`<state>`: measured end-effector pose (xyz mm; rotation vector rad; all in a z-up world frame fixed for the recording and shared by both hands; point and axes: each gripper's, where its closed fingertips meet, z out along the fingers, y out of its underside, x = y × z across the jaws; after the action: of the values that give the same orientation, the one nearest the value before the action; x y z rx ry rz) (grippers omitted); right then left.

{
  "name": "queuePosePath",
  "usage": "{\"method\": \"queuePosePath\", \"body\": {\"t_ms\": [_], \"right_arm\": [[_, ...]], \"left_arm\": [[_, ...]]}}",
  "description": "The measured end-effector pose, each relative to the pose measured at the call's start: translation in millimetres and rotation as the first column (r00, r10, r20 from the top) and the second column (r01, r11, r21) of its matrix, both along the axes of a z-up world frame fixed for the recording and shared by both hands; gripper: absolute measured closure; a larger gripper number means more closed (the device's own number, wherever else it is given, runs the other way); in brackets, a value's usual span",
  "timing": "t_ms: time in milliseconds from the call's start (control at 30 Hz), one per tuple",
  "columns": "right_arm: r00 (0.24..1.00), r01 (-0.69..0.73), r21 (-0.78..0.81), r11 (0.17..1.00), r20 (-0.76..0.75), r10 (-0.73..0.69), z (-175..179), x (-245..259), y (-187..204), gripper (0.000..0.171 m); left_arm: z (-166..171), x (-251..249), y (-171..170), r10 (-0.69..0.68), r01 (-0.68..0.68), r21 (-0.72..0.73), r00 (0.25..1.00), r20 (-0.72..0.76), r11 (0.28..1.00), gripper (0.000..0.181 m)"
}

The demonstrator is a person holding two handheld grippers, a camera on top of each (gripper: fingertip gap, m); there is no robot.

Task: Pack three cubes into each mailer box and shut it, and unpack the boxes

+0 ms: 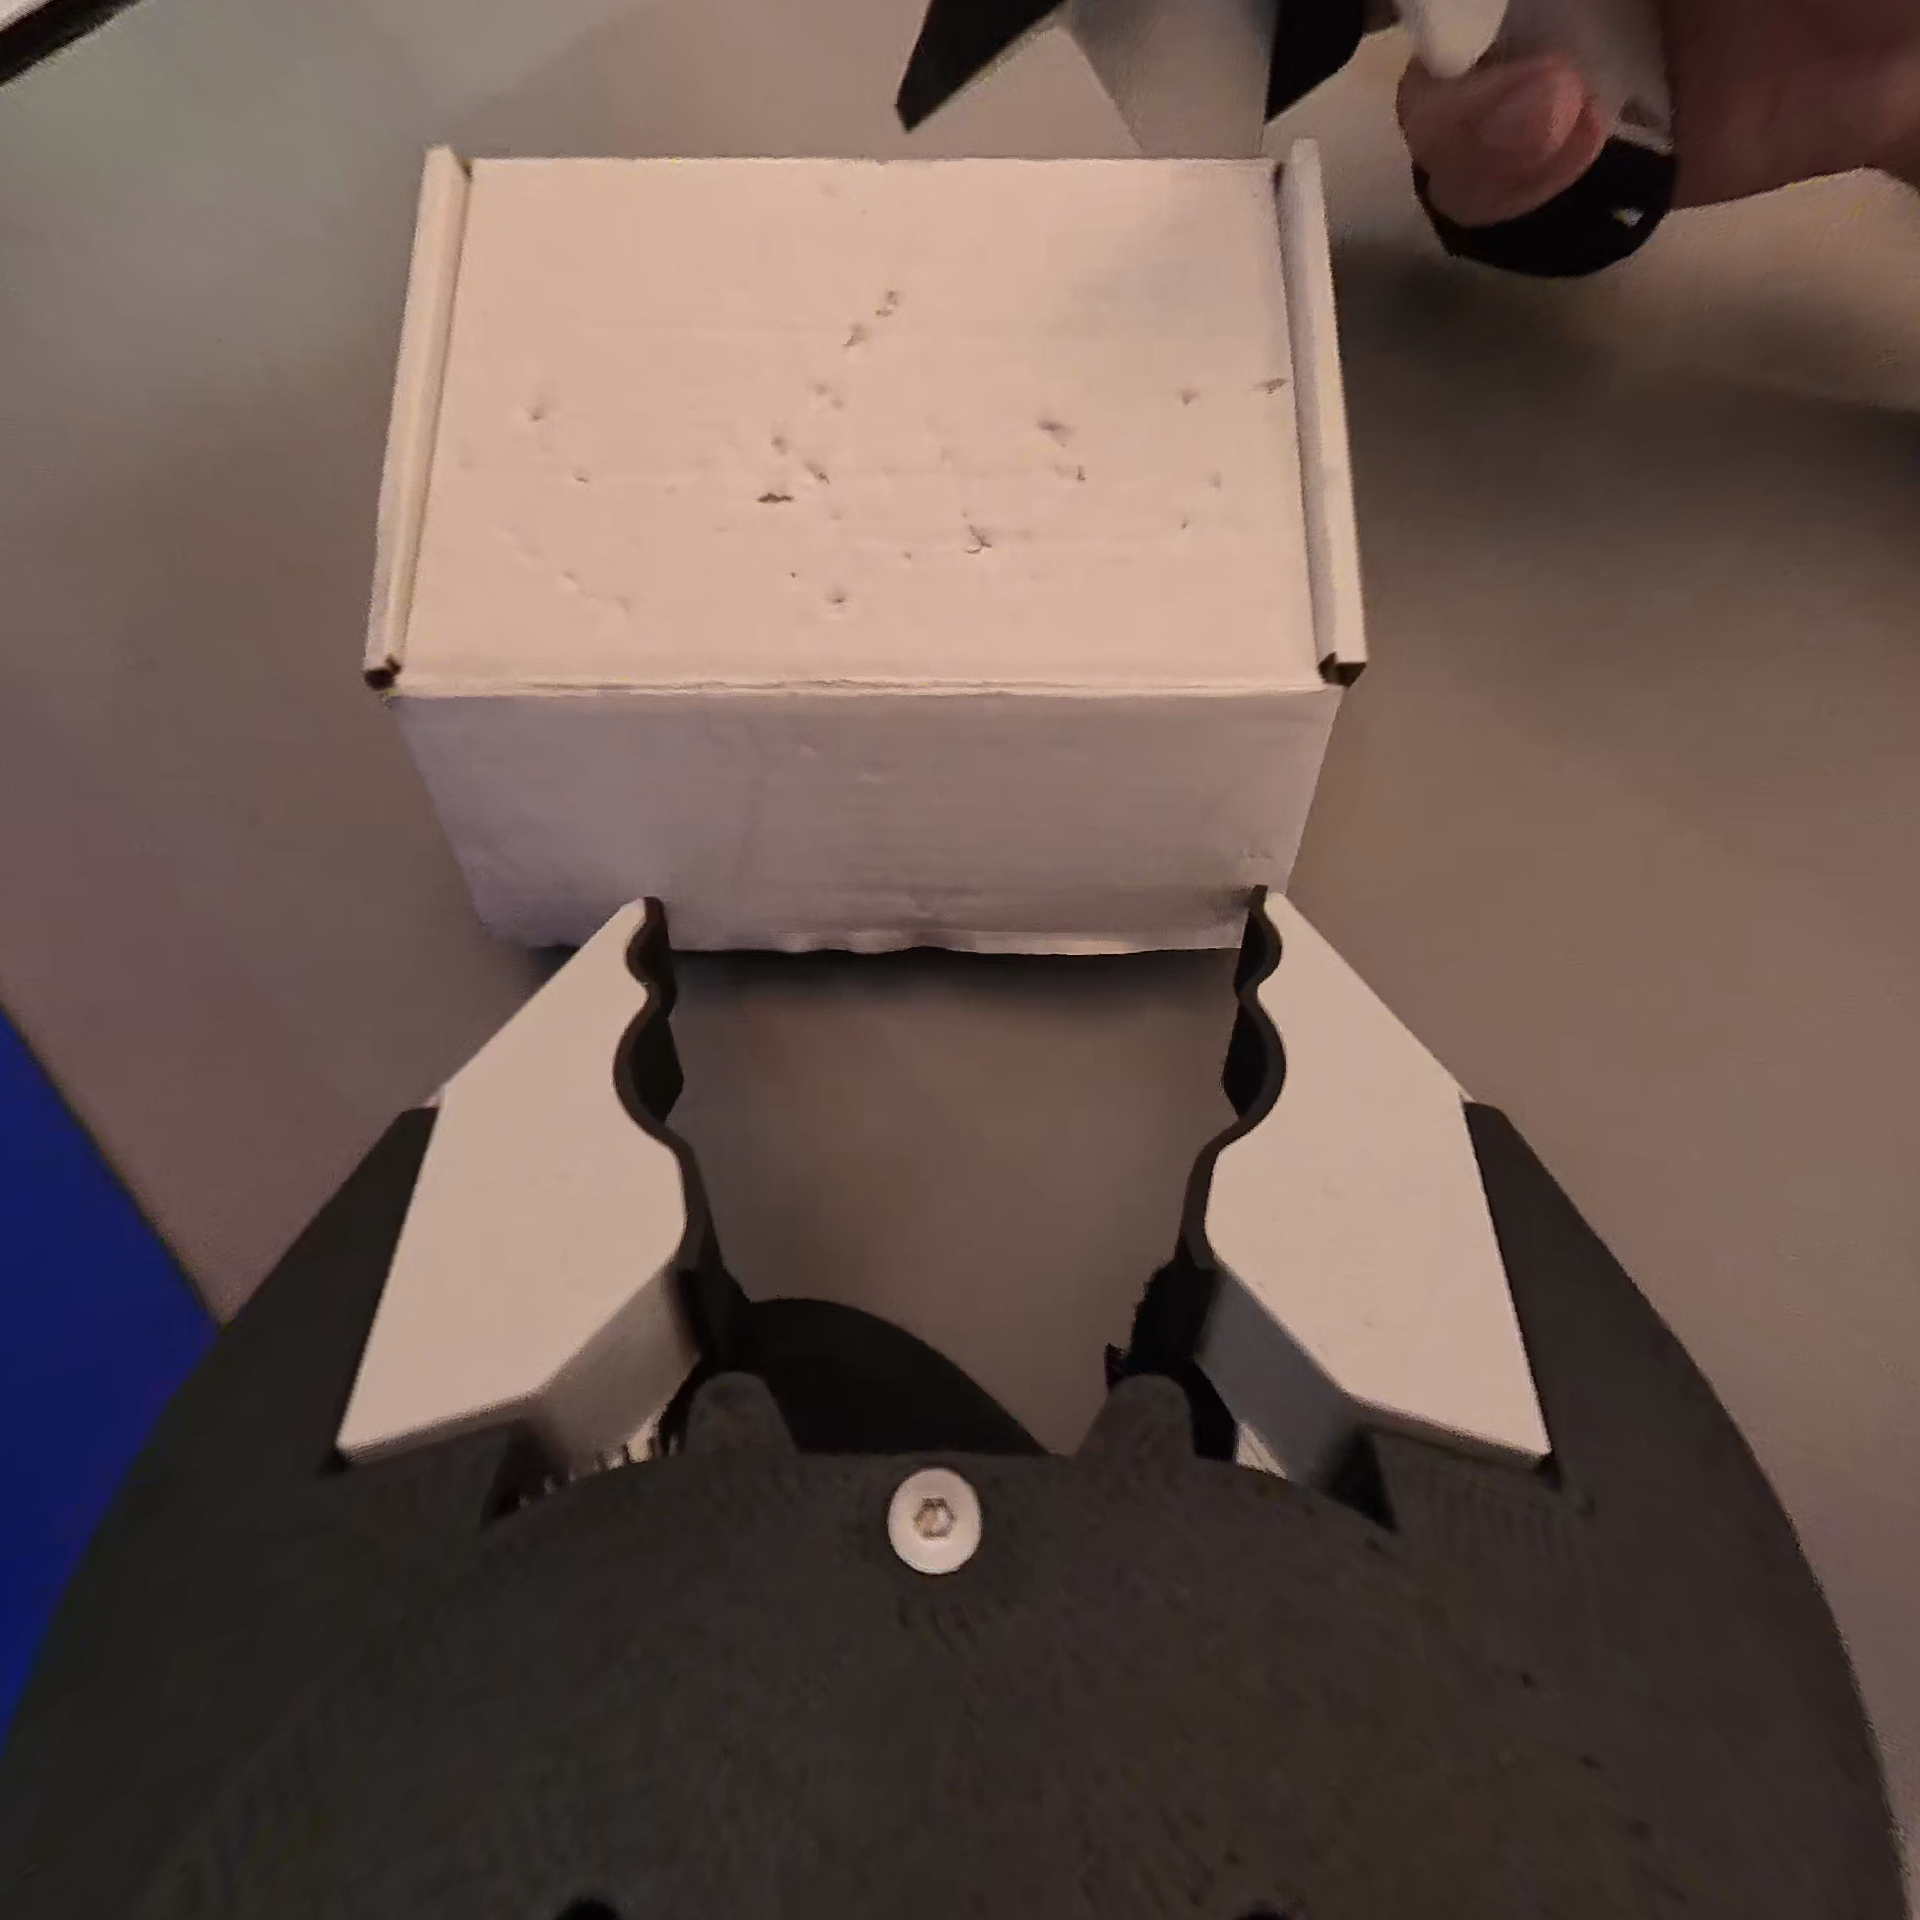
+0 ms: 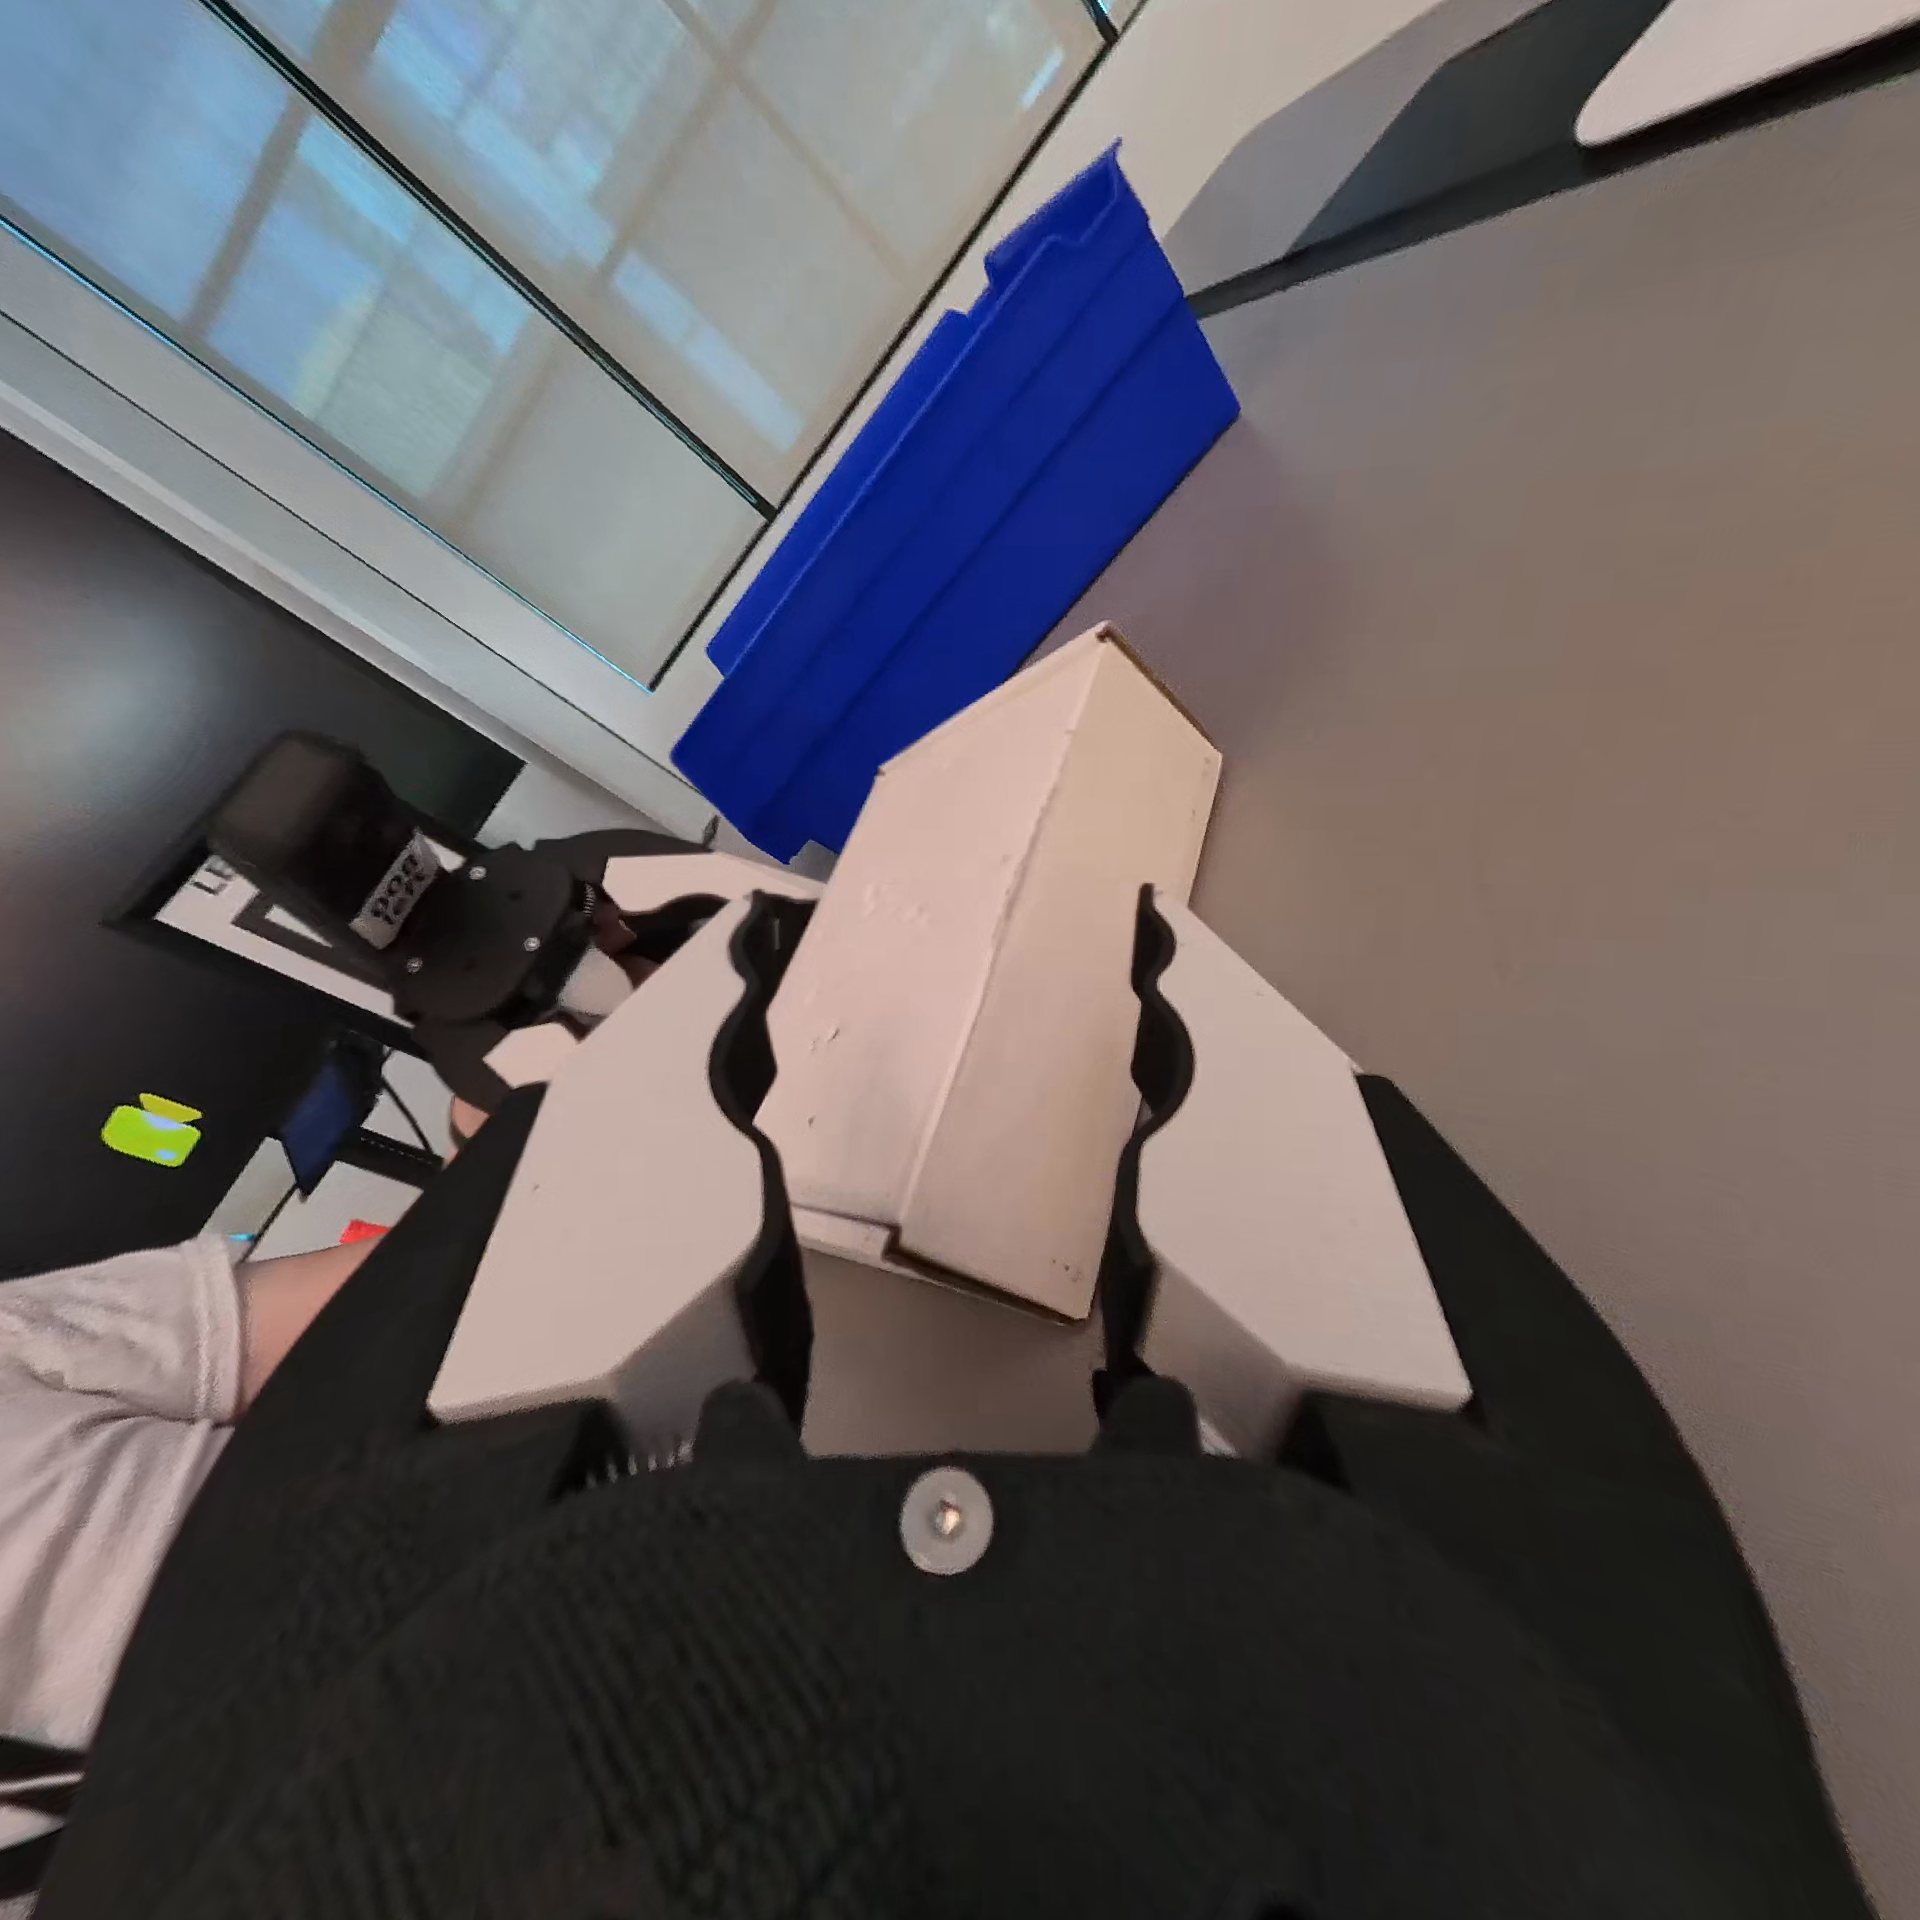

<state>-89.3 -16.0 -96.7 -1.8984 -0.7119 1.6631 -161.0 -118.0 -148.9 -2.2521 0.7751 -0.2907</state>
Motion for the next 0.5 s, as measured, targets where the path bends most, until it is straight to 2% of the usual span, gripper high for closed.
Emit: {"method": "queuePosePath", "body": {"t_ms": [33,133,167,500], "right_arm": [[1.0,0.0,0.002,1.0,0.028,0.0,-4.5,-2.8,0.3,0.104],[0.99,-0.079,-0.007,0.997,0.116,0.08,-18.6,-12.6,-14.4,0.104],[0.986,-0.097,-0.012,0.995,0.133,0.098,-22.2,-15.8,-19.0,0.097],[0.983,-0.064,0.033,0.997,0.173,0.057,-24.4,-17.2,-21.1,0.103]], "left_arm": [[0.0,1.0,0.8,0.004,-0.004,0.001,1.0,0.012,1.0,0.074],[0.3,3.1,3.3,0.011,-0.011,0.015,1.0,0.02,1.0,0.074],[-0.1,4.0,3.6,0.012,-0.012,0.013,1.0,0.02,1.0,0.074],[-6.6,11.1,8.2,0.026,-0.026,-0.003,1.0,-0.005,1.0,0.073]]}}
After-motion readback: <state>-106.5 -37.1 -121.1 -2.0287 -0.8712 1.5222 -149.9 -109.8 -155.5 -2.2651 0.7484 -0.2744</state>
